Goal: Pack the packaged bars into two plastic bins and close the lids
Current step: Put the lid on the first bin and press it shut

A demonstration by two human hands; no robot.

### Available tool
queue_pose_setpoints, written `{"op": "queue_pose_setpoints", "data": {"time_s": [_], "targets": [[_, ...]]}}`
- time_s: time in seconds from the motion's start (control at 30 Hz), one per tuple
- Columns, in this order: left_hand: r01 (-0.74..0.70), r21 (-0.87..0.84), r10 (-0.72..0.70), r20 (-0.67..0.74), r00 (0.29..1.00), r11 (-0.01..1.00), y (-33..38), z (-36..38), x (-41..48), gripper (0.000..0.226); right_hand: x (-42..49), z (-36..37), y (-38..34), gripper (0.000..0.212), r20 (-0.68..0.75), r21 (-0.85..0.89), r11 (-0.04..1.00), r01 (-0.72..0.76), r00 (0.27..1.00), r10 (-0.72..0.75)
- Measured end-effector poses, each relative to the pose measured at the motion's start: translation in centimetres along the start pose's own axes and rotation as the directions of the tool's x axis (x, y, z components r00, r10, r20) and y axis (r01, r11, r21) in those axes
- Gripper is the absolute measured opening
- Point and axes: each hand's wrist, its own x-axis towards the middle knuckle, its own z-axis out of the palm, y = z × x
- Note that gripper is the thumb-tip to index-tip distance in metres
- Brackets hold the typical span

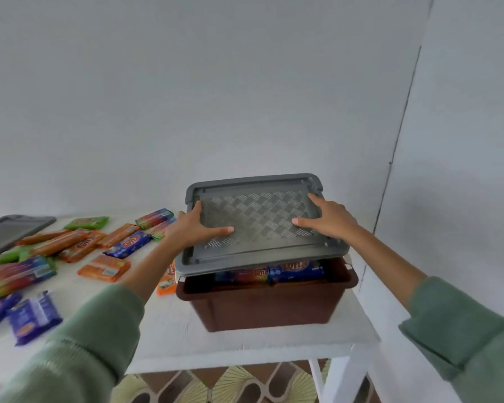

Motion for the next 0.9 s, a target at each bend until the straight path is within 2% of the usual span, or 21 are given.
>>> {"op": "queue_pose_setpoints", "data": {"time_s": [0.13, 0.27, 0.37, 0.53, 0.63, 0.73, 0.83, 0.9], "targets": [[0.001, 0.231, 0.006, -0.029, 1.0, 0.973, 0.6, 1.6, -2.2, 0.107, -2.6, 1.5, 1.6, 0.088, 0.021, 0.024, 0.998, -0.058, 0.998, 0.057], [0.049, 0.212, -0.05, 0.003, 0.999, 0.976, 0.4, 3.7, -3.5, 0.101, -3.9, 3.3, 2.6, 0.081, 0.032, -0.002, 0.996, -0.09, 0.995, 0.09], [0.103, 0.223, -0.098, -0.033, 0.995, 0.969, 0.7, 4.4, -4.3, 0.096, -4.2, 3.9, 2.7, 0.075, 0.031, -0.077, 0.992, -0.101, 0.994, 0.104], [0.111, 0.211, -0.101, -0.06, 0.993, 0.971, 0.5, 4.6, -4.4, 0.091, -4.2, 3.8, 2.5, 0.072, 0.072, -0.136, 0.982, -0.132, 0.987, 0.143], [0.101, 0.224, -0.087, -0.069, 0.994, 0.969, 0.0, 4.3, -3.9, 0.073, -4.1, 3.7, 2.7, 0.067, 0.09, -0.131, 0.98, -0.15, 0.983, 0.163], [0.057, 0.126, -0.042, -0.125, 0.991, 0.99, -1.5, 3.7, -2.6, 0.045, -3.9, 4.0, 3.1, 0.052, 0.05, -0.099, 0.984, -0.145, 0.987, 0.15], [0.06, -0.073, -0.064, -0.063, 0.996, 0.996, -3.2, 3.9, -2.4, 0.042, -4.0, 4.0, 3.3, 0.047, 0.042, -0.102, 0.984, -0.148, 0.987, 0.153], [0.05, -0.101, -0.057, -0.073, 0.996, 0.994, -3.8, 4.4, -2.5, 0.042, -3.9, 4.0, 3.4, 0.047, 0.051, -0.105, 0.983, -0.152, 0.986, 0.158]]}}
